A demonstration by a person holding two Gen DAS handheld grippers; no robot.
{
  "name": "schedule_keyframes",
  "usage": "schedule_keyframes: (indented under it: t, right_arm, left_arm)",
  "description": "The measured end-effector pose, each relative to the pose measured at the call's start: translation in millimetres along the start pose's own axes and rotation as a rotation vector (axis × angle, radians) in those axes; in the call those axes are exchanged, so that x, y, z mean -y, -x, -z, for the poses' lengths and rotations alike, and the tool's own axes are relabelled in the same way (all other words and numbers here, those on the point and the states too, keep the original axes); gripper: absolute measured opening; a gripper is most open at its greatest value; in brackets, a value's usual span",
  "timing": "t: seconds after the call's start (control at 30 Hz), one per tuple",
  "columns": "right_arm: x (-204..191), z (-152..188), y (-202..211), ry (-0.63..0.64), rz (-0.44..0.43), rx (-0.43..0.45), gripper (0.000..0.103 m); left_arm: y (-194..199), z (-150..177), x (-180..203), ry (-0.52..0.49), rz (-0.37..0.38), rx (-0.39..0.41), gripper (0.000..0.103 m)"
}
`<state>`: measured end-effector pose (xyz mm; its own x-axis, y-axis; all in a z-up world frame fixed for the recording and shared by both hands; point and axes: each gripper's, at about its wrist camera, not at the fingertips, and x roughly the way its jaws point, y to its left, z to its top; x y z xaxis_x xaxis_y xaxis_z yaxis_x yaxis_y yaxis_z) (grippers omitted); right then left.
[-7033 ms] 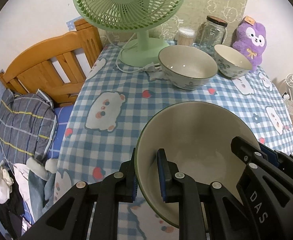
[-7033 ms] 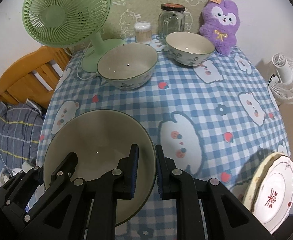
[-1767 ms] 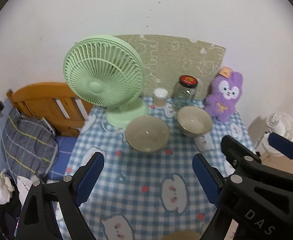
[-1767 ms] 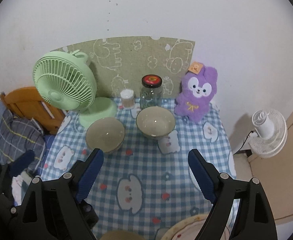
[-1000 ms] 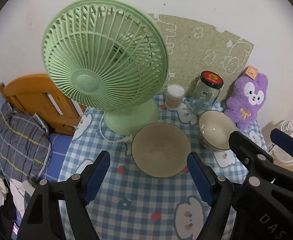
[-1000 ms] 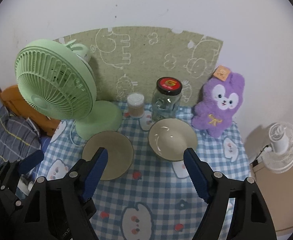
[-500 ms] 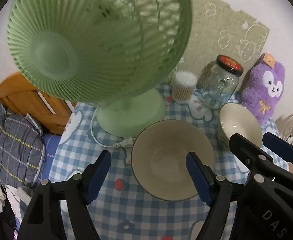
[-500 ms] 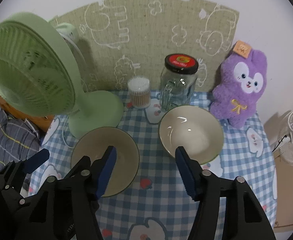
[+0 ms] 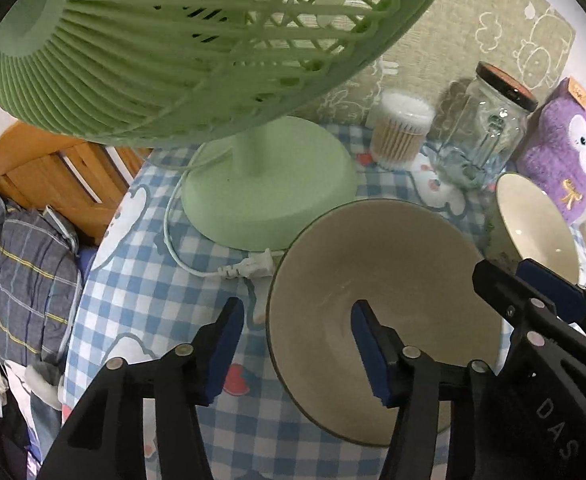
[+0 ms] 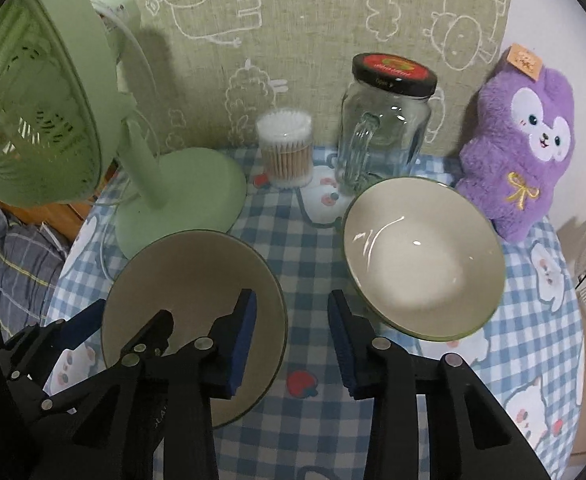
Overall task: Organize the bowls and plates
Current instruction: 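Close both tools on the rim of the second cream bowl, then lift the second cream bowl with both tools and carry it toward the first bowl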
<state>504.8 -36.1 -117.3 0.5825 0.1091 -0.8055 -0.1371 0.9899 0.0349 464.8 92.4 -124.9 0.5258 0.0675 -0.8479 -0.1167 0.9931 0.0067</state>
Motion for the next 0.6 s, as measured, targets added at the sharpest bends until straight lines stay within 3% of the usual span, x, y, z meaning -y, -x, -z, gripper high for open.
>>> schedule_keyframes:
  t: [0.27, 0.6]
  right_arm:
    - [-7, 2, -12, 0.015, -0.027, -0.016, 0.021]
    - [-9, 1, -15, 0.018, -0.005, -0.018, 0.015]
  left_arm:
    - [-9, 0, 3, -0.013, 0.014, -0.010, 0.032]
    - [-10, -2, 0, -0.012, -0.028, -0.006, 0.017]
